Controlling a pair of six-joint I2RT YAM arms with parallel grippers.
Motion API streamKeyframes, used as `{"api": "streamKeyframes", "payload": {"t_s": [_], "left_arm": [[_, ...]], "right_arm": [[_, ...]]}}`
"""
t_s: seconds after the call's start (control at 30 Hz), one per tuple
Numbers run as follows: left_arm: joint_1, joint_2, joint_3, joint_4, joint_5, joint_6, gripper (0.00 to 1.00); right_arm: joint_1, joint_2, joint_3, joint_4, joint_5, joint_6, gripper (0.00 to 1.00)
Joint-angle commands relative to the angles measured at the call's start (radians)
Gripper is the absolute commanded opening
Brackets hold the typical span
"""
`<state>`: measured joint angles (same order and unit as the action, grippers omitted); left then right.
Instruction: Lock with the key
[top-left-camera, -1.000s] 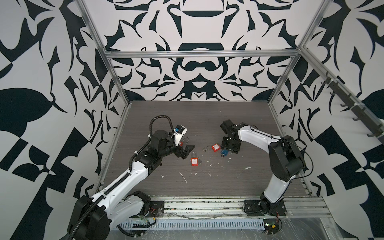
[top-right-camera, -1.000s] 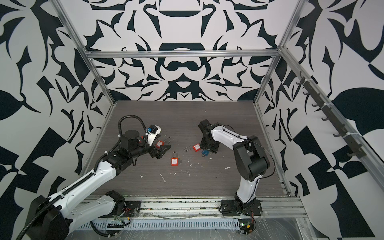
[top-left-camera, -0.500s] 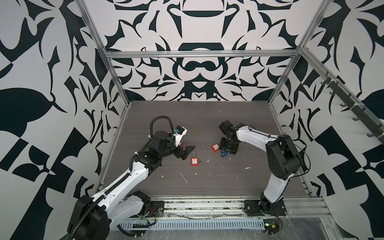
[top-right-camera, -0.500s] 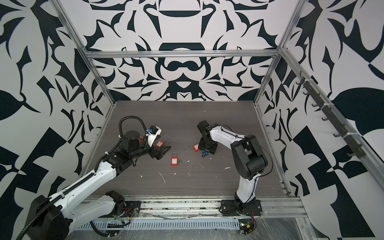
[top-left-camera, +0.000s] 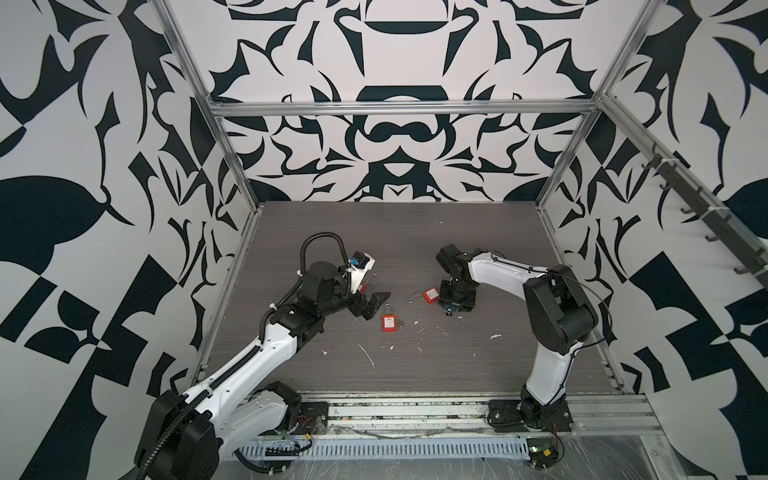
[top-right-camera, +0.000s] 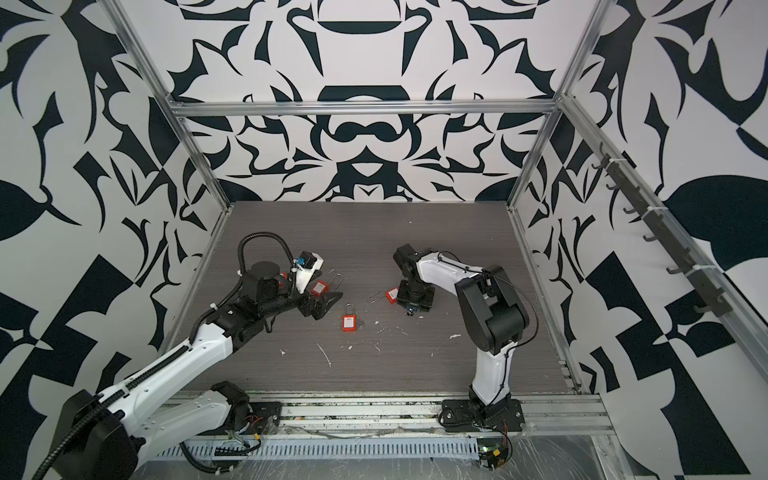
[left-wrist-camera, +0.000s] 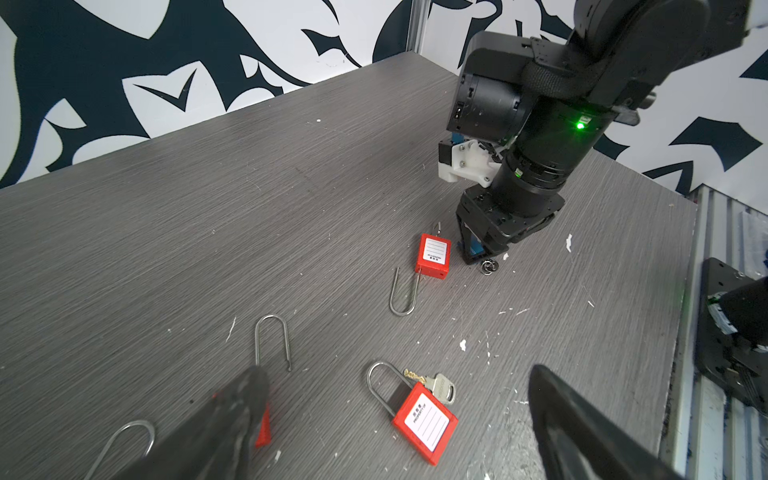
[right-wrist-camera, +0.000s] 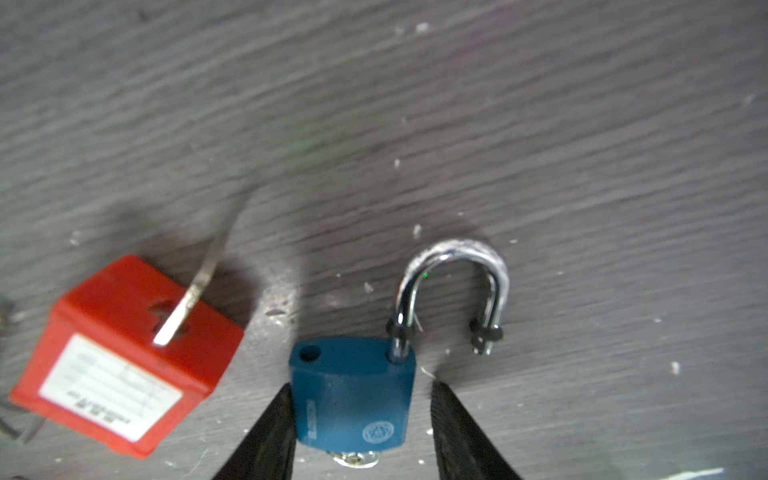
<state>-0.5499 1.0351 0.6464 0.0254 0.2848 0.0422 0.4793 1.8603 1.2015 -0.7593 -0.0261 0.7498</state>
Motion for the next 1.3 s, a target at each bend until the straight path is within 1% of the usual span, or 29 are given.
{"api": "streamKeyframes", "payload": {"t_s": [0.0,0.1,0.27,0.37,0.43,0.5,0.6,0.77,0.93,1.03,1.17,1.27], "left_arm": [[-0.003,0.000,-0.019,0.016,0.011,-0.005,0.99],[-0.002,-0.002,-0.022,0.018,0.011,-0.007,0.99],[-0.003,-0.009,-0.027,0.018,0.013,-0.004,0.99],[-0.002,-0.007,-0.027,0.018,0.017,-0.005,0.99],[-0.002,-0.007,-0.029,0.019,0.022,-0.005,0.99],[-0.003,-0.004,-0.027,0.019,0.024,-0.002,0.99],[-0.003,0.001,-0.026,0.023,0.030,0.004,0.99],[-0.002,0.009,-0.018,0.024,0.035,0.010,0.99],[-0.003,0.020,-0.013,0.023,0.040,0.012,0.99],[-0.002,0.028,-0.012,0.029,0.046,0.010,0.99],[-0.004,0.030,-0.010,0.034,0.048,0.007,0.99],[-0.004,0.029,-0.009,0.036,0.047,0.010,0.99]], "right_arm": [[0.004,-0.011,0.006,-0.026,-0.007,-0.066,0.50],[0.004,-0.012,0.000,-0.032,-0.005,-0.131,0.49],[0.005,-0.021,-0.017,-0.055,0.055,-0.251,0.47],[0.004,-0.021,-0.022,-0.060,0.072,-0.306,0.48],[0.004,-0.021,-0.023,-0.056,0.074,-0.339,0.54],[0.004,-0.013,-0.015,-0.064,0.072,-0.368,0.58],[0.004,-0.001,0.000,-0.078,0.074,-0.371,0.60],[0.005,-0.026,-0.016,-0.046,0.055,-0.309,0.60],[0.006,-0.048,-0.029,-0.028,0.052,-0.258,0.58],[0.008,-0.053,-0.031,-0.014,0.038,-0.252,0.57],[0.008,-0.045,-0.026,-0.002,0.026,-0.253,0.53],[0.010,-0.028,-0.020,0.000,0.029,-0.252,0.47]]}}
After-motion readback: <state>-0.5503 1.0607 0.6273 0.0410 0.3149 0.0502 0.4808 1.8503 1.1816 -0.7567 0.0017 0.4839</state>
